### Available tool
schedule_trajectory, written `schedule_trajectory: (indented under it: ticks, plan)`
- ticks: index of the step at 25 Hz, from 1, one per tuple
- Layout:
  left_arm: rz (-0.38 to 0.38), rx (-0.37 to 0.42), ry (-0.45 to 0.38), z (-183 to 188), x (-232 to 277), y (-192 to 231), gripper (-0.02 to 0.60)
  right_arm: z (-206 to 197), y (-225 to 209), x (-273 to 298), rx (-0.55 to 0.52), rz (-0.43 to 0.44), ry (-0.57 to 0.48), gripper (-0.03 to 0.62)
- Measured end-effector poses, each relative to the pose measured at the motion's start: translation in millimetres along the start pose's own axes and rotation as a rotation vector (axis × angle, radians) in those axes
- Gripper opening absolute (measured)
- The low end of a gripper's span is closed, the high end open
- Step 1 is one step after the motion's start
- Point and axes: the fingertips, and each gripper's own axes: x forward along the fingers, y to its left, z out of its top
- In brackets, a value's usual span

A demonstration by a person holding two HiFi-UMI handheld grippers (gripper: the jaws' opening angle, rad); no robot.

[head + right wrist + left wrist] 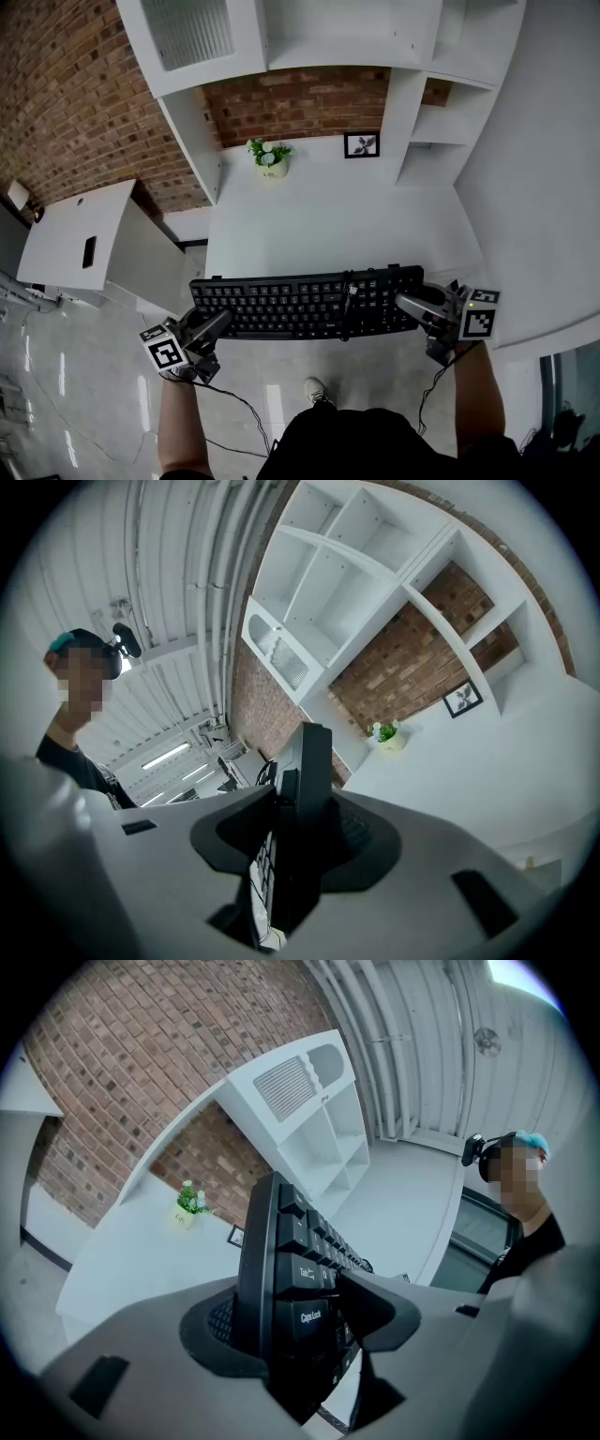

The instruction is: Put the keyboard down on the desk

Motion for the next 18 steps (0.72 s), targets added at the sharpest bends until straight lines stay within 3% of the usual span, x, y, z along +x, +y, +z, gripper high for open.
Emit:
schedule_trajectory:
  ticks: [10,18]
  plan:
    - [0.005,0.012,-0.005,37.8,-22.6,25.9,0.267,12.6,10.4,48.9,-0.006,0.012,-0.001,0.156]
    - [0.016,0.002,0.003,42.5,-22.9,45.9,0.265,13.1,-2.3,68.7,0.002,0.017,0.007,0.157]
